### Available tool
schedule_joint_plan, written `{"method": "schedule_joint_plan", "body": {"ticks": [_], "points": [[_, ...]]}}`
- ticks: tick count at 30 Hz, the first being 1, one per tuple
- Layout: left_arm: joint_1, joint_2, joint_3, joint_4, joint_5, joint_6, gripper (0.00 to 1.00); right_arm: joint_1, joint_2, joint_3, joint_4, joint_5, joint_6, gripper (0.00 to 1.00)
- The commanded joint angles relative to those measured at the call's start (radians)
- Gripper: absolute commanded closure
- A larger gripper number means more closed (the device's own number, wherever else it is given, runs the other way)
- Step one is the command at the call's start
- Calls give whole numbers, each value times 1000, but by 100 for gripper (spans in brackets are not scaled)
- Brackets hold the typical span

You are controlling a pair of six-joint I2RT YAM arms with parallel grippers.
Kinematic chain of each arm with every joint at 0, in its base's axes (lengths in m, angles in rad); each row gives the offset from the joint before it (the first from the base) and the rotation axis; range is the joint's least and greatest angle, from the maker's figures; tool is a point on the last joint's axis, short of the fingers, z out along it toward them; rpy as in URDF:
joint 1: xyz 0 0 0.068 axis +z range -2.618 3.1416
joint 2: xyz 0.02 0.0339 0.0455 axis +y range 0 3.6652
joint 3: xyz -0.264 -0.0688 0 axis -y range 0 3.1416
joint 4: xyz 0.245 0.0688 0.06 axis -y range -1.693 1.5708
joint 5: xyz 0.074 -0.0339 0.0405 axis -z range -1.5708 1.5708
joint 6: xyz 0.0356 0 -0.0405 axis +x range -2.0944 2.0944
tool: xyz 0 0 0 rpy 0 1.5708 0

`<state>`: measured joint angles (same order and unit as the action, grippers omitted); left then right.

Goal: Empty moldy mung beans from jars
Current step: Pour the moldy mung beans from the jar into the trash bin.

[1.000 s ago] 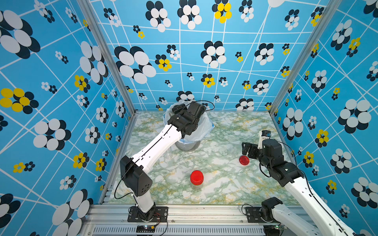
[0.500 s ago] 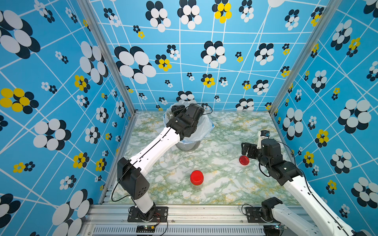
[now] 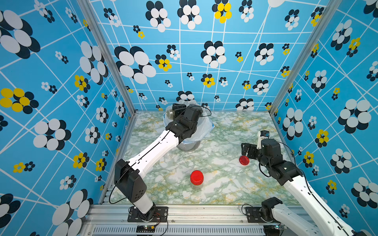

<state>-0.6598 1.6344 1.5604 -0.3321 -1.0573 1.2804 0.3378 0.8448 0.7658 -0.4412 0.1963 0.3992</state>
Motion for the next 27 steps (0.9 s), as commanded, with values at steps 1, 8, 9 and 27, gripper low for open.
{"method": "schedule_joint_plan", "body": {"ticks": [1, 8, 9, 27], "points": [[-11, -28, -69, 197, -27, 173, 74, 4, -24, 29, -33, 11, -15, 1], [-3, -31, -40, 75, -18, 95, 73, 4, -23, 24, -22, 5, -12, 1], [-1, -33, -51, 104, -22, 123, 73, 4, -22, 23, -19, 4, -10, 1], [17, -27, -128, 413, -47, 397, 73, 4, -29, 18, -19, 1, -4, 1]]}}
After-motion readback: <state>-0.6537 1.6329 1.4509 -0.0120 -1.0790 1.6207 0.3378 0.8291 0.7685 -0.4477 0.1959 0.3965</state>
